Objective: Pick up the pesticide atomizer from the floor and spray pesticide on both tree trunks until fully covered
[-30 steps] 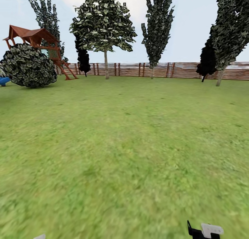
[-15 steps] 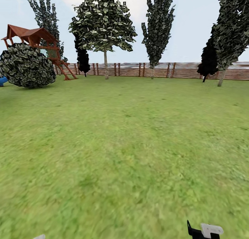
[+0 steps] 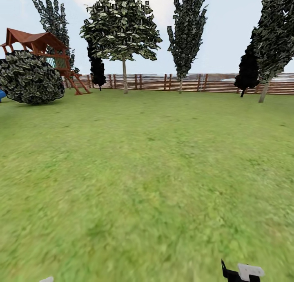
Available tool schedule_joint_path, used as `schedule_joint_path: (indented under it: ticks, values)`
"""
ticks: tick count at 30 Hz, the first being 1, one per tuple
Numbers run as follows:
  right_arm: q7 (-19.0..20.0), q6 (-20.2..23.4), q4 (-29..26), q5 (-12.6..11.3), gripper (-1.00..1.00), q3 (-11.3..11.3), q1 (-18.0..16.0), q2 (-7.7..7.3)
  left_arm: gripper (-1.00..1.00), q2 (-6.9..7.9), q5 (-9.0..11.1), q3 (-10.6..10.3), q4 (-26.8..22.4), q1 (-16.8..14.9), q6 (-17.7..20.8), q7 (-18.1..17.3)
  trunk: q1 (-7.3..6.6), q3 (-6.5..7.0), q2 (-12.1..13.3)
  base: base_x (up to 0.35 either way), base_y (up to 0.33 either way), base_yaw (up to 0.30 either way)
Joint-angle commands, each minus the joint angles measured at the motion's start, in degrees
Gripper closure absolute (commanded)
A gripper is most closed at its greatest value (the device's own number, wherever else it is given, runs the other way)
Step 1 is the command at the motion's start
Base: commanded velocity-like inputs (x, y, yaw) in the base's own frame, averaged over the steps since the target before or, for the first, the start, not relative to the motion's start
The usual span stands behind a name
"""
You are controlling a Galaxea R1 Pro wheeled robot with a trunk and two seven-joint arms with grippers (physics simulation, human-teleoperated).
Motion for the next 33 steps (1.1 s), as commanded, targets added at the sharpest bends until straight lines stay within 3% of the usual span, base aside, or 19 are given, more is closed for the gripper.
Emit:
schedule_joint_path:
  ticks: [1,8,16,33]
  values:
    - [0.0,0.0,0.0,0.0,-1.0,0.0,0.0,0.0,1.0,0.0,0.0,0.0,0.0,0.0,0.0,0.0,0.0,0.0,0.0,0.339,0.0,0.0]
    - [0.0,0.0,0.0,0.0,-1.0,0.0,0.0,0.16,1.0,0.0,0.0,0.0,0.0,0.0,0.0,0.0,0.0,0.0,0.0,0.339,0.0,0.013]
    - [0.0,0.0,0.0,0.0,-1.0,0.0,0.0,0.26,1.0,-0.21,-0.1,0.0,0.0,0.0,-0.1,-0.1,0.0,0.0,0.0,0.318,0.0,0.252]
    - [0.0,0.0,0.0,0.0,-1.0,0.0,0.0,0.18,1.0,-0.63,-0.6,-0.3,-0.1,0.0,0.2,-0.2,0.0,0.0,0.0,0.046,0.0,0.236]
